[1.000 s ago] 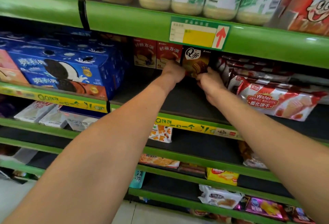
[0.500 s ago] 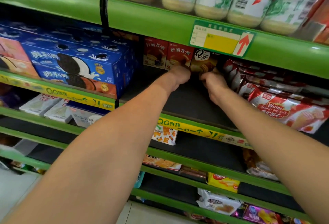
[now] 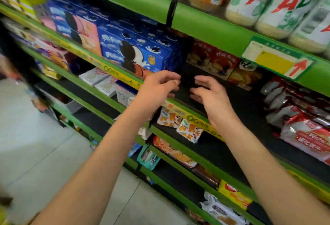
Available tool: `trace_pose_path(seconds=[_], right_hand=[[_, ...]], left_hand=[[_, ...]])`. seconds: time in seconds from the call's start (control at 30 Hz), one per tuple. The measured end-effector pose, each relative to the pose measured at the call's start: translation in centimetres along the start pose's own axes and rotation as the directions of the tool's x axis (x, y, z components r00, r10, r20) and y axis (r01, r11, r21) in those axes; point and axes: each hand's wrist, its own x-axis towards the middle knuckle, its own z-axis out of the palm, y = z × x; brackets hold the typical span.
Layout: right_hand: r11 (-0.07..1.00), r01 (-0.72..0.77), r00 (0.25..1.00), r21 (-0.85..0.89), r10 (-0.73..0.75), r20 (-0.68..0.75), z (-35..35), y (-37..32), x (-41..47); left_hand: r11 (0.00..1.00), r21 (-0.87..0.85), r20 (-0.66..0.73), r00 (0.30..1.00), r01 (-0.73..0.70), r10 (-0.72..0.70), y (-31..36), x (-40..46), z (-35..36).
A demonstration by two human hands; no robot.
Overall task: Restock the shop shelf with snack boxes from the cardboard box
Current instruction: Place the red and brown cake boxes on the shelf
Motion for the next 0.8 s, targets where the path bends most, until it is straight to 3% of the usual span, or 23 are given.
trace_pose_path(seconds=[0.1, 0.17, 0.3, 0.4, 0.5, 0.6, 0.8], right_hand=[[0.978, 0.151, 0.971, -0.143, -0.119, 0.208, 5.0, 0.0, -2.9], [0.960, 0.234, 0.931, -0.155, -0.176, 0.319, 8.1, 0.6, -4.7], [0.954, 0.276, 0.777, -0.119, -0.148, 0.612, 15.4, 3.9, -9.2], [0.948, 0.277, 0.564, -0.158, -0.027, 0.825, 21.1, 7.9, -14.5], [0.922, 0.322, 0.365, -0.216, 0.090, 0.927, 26.1, 12.0, -20.7], [0.892, 0.361, 0.213, -0.273, 0.206, 0.955, 29.7, 15.6, -27.1], [0.801, 0.497, -0.017, -0.333, 0.393, 0.919, 35.4, 23.5, -35.9]], left_hand=[[0.993, 0.003, -0.264, 0.958, 0.117, -0.112, -3.1, -6.2, -6.4], [0.977, -0.042, -0.424, 0.882, 0.210, -0.208, -5.8, -11.1, -9.8], [0.920, -0.182, -0.664, 0.646, 0.346, -0.375, -11.0, -23.0, -14.0], [0.862, -0.316, -0.774, 0.417, 0.396, -0.476, -14.2, -33.3, -14.8], [0.795, -0.470, -0.813, 0.163, 0.384, -0.559, -17.4, -42.6, -14.0], [0.719, -0.614, -0.769, -0.038, 0.326, -0.639, -21.2, -50.1, -12.8], [0.605, -0.778, -0.628, -0.261, 0.171, -0.733, -29.6, -58.4, -13.0]])
